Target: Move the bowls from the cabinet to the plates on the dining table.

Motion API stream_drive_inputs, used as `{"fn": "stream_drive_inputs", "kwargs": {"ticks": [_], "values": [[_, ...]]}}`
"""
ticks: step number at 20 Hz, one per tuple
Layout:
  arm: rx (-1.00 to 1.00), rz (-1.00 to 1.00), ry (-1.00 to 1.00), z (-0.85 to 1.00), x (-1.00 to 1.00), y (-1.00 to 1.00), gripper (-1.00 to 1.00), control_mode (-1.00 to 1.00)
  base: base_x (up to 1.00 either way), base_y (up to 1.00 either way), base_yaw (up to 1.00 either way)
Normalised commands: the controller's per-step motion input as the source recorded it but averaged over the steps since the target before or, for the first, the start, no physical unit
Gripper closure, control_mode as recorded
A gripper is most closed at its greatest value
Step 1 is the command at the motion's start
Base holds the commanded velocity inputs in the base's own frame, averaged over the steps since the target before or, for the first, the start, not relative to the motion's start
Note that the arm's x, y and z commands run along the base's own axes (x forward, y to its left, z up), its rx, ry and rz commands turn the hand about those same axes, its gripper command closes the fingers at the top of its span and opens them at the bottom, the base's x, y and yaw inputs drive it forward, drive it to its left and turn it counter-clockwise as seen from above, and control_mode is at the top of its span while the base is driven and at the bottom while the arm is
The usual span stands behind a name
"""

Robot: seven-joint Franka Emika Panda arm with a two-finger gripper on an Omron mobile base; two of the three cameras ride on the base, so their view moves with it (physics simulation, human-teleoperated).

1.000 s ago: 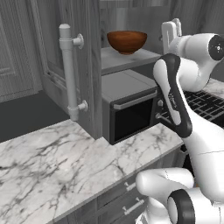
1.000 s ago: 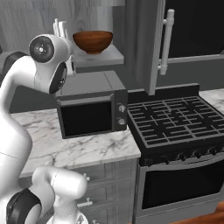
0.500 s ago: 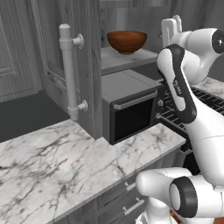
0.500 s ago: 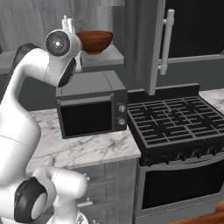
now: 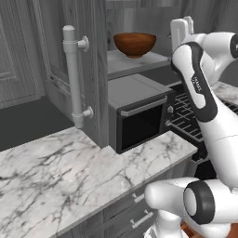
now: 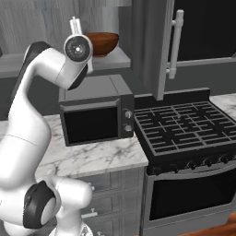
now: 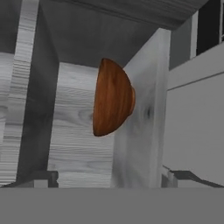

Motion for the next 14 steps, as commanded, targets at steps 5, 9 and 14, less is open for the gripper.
{"fn": "stream_drive_inputs", "kwargs": {"ticks": [5, 9, 14], "values": [[0.0, 0.07, -0.01, 0.0, 0.26, 0.0, -1.0, -1.0, 0.0, 0.0, 0.0], [0.01, 0.06, 0.04, 0.0, 0.36, -0.02, -1.0, -1.0, 0.0, 0.0, 0.0], [0.0, 0.05, 0.06, 0.0, 0.36, 0.0, -1.0, -1.0, 0.0, 0.0, 0.0]]}}
